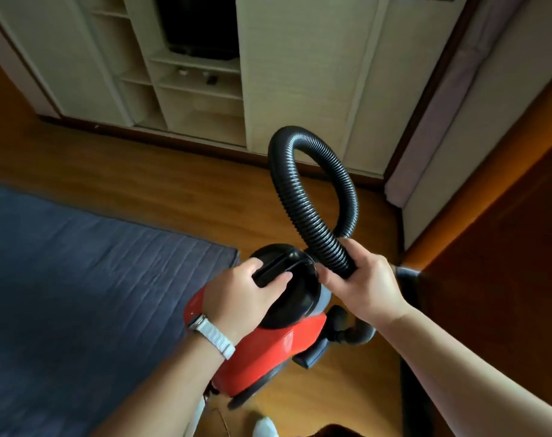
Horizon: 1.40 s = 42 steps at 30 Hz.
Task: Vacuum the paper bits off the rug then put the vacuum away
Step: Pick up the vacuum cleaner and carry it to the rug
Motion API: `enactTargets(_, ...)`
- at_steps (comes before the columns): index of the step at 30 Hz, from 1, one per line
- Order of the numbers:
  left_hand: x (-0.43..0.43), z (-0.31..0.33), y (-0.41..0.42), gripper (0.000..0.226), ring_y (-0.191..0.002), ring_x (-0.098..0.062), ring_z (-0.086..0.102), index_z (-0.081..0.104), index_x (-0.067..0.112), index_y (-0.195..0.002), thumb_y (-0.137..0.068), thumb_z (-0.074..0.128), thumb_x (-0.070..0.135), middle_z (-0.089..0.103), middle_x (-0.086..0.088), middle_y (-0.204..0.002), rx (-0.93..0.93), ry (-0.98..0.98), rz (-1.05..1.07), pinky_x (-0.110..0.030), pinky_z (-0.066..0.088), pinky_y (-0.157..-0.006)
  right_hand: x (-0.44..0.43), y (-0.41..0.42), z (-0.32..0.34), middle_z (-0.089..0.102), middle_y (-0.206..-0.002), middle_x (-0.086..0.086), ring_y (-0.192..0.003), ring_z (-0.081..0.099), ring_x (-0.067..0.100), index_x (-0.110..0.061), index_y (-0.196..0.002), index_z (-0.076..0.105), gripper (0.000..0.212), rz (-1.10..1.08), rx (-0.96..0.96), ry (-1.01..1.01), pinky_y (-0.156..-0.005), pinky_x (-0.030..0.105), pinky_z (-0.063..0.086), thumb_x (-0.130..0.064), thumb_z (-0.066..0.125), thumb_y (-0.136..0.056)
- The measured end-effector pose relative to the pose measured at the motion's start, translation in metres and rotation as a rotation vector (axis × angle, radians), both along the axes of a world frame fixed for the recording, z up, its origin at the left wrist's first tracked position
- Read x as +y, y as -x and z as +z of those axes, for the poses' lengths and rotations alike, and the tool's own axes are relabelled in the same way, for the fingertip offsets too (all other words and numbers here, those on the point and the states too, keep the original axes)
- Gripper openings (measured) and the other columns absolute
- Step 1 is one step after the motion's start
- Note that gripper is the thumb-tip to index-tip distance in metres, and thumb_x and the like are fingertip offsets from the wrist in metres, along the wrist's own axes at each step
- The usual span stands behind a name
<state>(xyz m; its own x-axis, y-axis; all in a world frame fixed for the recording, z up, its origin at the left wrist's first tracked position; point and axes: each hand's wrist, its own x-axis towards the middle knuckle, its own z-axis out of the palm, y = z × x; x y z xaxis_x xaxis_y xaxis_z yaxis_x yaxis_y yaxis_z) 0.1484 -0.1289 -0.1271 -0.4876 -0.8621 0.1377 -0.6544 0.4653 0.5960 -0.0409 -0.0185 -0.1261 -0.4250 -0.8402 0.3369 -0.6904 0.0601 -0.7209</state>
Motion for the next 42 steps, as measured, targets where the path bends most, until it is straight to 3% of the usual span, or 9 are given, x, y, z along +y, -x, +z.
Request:
enactTargets(4, -0.039, 0.006, 0.038, 0.064, -0.059, -0.017, 0.063, 0.067, 0.017, -0.080, -0.069, 0.050, 0.077, 0.065, 0.003, -0.060, 0.042, 0.081, -0.041, -0.038, 0.053, -0.052, -0.025, 0.037, 0.003, 0.061, -0.071, -0.013, -0.061, 0.060, 0.008, -0.023, -0.106, 0.064, 0.030, -0.070, -0.026, 0.036, -0.050, 0.016, 0.044, -0.027, 0.080, -0.081)
enactTargets(12, -0.123, -0.007, 0.133, 0.056, -0.047, -0.011, 0.055, 0.055, 0.018, -0.064, -0.073, 0.053, 0.074, 0.056, 0.005, -0.049, 0.009, 0.086, -0.106, -0.034, 0.047, -0.043, -0.107, 0.134, -0.018, 0.061, -0.068, -0.012, -0.061, 0.059, 0.006, -0.025, -0.102, 0.064, 0.027, -0.093, -0.084, 0.039, -0.052, 0.014, 0.042, -0.028, 0.079, -0.080)
enactTargets(21, -0.220, -0.004, 0.269, 0.049, -0.066, -0.016, 0.062, 0.056, 0.026, -0.073, -0.073, 0.055, 0.074, 0.065, 0.007, -0.065, -0.081, 0.031, 0.009, -0.028, 0.045, -0.054, -0.220, 0.288, -0.023, 0.062, -0.064, -0.012, -0.056, 0.056, 0.003, -0.021, -0.096, 0.066, 0.023, 0.024, -0.159, -0.013, -0.050, 0.015, 0.039, -0.023, 0.080, -0.079)
enactTargets(25, -0.258, 0.001, 0.319, 0.060, -0.075, -0.018, 0.065, 0.065, 0.023, -0.088, -0.071, 0.048, 0.078, 0.071, 0.005, -0.077, -0.067, 0.046, 0.045, -0.028, 0.047, -0.059, -0.269, 0.347, -0.011, 0.063, -0.065, -0.010, -0.059, 0.058, 0.002, -0.026, -0.098, 0.066, 0.024, 0.045, -0.149, -0.014, -0.052, 0.013, 0.040, -0.025, 0.080, -0.080)
enactTargets(30, -0.309, 0.013, 0.356, 0.058, -0.052, -0.019, 0.052, 0.048, 0.015, -0.069, -0.074, 0.056, 0.072, 0.053, 0.000, -0.051, 0.022, -0.041, 0.060, -0.036, 0.043, -0.050, -0.324, 0.384, -0.002, 0.065, -0.070, -0.017, -0.065, 0.063, 0.001, -0.037, -0.103, 0.061, 0.031, 0.083, -0.108, 0.008, -0.054, 0.010, 0.042, -0.046, 0.073, -0.076)
enactTargets(32, -0.333, 0.011, 0.367, 0.057, -0.045, -0.017, 0.043, 0.043, 0.013, -0.062, -0.077, 0.063, 0.065, 0.045, 0.001, -0.046, 0.045, -0.072, 0.056, -0.037, 0.037, -0.047, -0.351, 0.398, -0.007, 0.067, -0.071, -0.015, -0.066, 0.064, 0.000, -0.033, -0.105, 0.063, 0.033, 0.083, -0.093, -0.008, -0.056, 0.012, 0.045, -0.042, 0.077, -0.076)
enactTargets(35, -0.371, 0.002, 0.383, 0.055, -0.045, -0.013, 0.037, 0.038, 0.015, -0.059, -0.079, 0.068, 0.056, 0.040, 0.007, -0.046, 0.081, -0.095, 0.029, -0.030, 0.031, -0.046, -0.393, 0.414, -0.012, 0.069, -0.075, -0.014, -0.070, 0.066, 0.002, -0.034, -0.105, 0.065, 0.036, 0.067, -0.071, -0.023, -0.062, 0.019, 0.051, -0.047, 0.075, -0.074)
enactTargets(37, -0.399, -0.006, 0.395, 0.057, -0.045, -0.015, 0.036, 0.038, 0.011, -0.062, -0.078, 0.066, 0.058, 0.039, 0.002, -0.047, 0.107, -0.109, 0.002, -0.033, 0.031, -0.045, -0.423, 0.422, -0.015, 0.069, -0.076, -0.014, -0.071, 0.067, 0.003, -0.036, -0.108, 0.062, 0.041, 0.066, -0.044, -0.025, -0.063, 0.021, 0.052, -0.055, 0.067, -0.072)
enactTargets(42, -0.494, -0.023, 0.421, 0.054, -0.050, -0.026, 0.047, 0.044, 0.010, -0.063, -0.078, 0.069, 0.056, 0.050, -0.012, -0.055, 0.191, -0.151, -0.020, -0.043, 0.037, -0.048, -0.510, 0.444, -0.012, 0.068, -0.075, -0.016, -0.070, 0.066, 0.000, -0.035, -0.108, 0.064, 0.040, 0.025, 0.001, -0.032, -0.059, 0.014, 0.048, -0.055, 0.065, -0.073)
